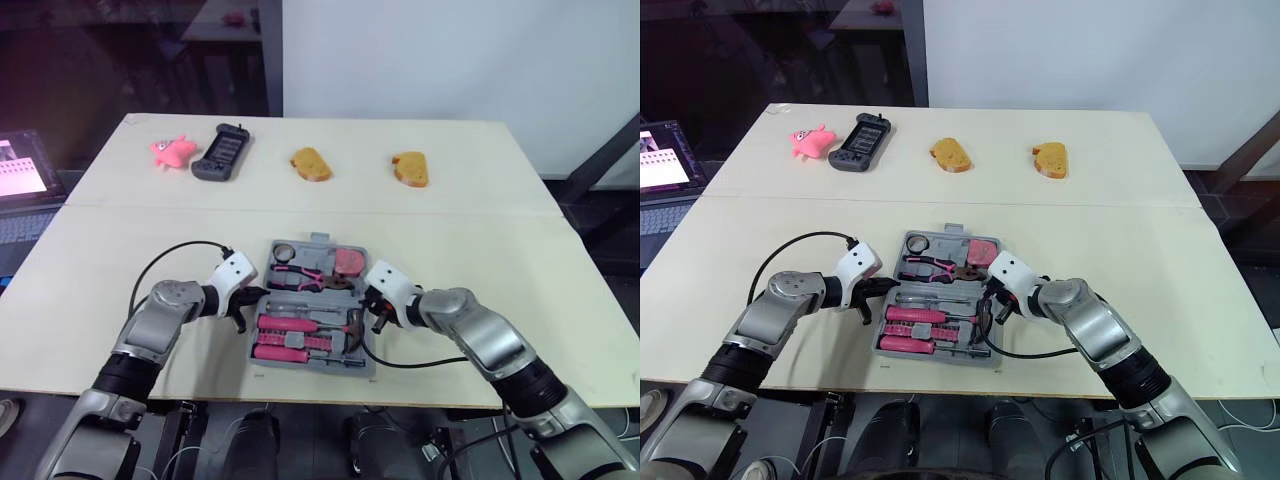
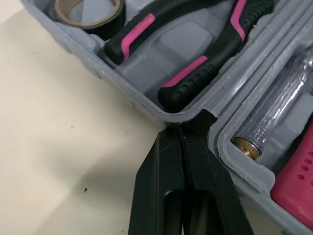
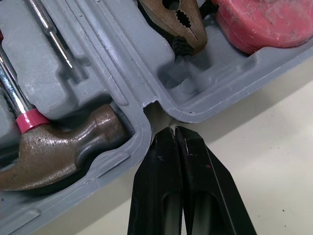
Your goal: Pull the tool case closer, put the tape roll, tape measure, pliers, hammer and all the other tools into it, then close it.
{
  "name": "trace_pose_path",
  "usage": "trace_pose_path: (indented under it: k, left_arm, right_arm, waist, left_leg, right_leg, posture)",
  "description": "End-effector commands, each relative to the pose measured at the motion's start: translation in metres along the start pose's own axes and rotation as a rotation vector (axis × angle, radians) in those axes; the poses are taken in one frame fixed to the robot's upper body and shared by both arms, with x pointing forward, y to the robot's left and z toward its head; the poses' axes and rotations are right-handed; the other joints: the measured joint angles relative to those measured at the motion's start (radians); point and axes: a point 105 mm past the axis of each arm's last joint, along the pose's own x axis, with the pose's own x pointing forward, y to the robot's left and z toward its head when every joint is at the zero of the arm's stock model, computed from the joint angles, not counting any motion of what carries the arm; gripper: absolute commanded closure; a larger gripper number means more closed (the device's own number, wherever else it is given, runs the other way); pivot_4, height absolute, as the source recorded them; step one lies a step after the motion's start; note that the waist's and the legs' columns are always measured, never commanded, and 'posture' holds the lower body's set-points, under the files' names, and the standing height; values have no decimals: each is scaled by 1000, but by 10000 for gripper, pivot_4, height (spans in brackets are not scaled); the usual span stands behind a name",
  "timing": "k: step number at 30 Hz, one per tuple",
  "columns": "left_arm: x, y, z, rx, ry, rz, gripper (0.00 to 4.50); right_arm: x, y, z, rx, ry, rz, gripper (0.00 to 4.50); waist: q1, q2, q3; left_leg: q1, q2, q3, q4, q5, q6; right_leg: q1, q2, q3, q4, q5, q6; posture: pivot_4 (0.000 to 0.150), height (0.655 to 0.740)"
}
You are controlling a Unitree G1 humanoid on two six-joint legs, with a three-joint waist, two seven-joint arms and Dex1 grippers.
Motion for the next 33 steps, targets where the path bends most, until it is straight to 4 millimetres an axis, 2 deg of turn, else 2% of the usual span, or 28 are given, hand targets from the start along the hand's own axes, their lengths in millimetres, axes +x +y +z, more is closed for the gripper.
trace_pose_path:
  k: [1,5,12,18,33]
  left_arm:
    - [10,-39,-9,19,27,-162,45000]
    - [0,-47,-16,-1,39,-164,45000]
    - [-17,-60,-30,-38,73,-143,45000]
    - [-23,-62,-41,-91,94,-96,45000]
    - [-32,-55,-48,-125,116,-46,45000]
  right_arm:
    - [1,38,19,-60,-57,144,43964]
    - [-4,56,18,-68,-58,183,43964]
    - [-8,67,14,-61,-50,188,43964]
    - [-7,67,15,-55,-50,181,43964]
    - [-1,53,23,-62,-74,120,43964]
  waist:
    - [-3,1,-1]
    - [-6,2,-1]
    - [-30,3,-2]
    - [-30,3,-2]
    - [-52,3,-2]
  left_leg:
    - [0,0,0,-1,-1,1]
    - [0,0,0,-2,-3,6]
    - [1,0,0,-2,-4,7]
    - [1,0,1,-2,-4,7]
    - [2,1,0,-2,-4,7]
  right_leg:
    - [0,0,0,0,0,0]
    - [-1,0,0,0,-1,0]
    - [-1,0,0,0,-2,-1]
    - [0,0,1,0,-2,-1]
    - [0,0,0,0,-2,-1]
  posture:
    - [1500,7400]
    - [1500,7400]
    - [1500,7400]
    - [1500,7400]
    - [1500,7400]
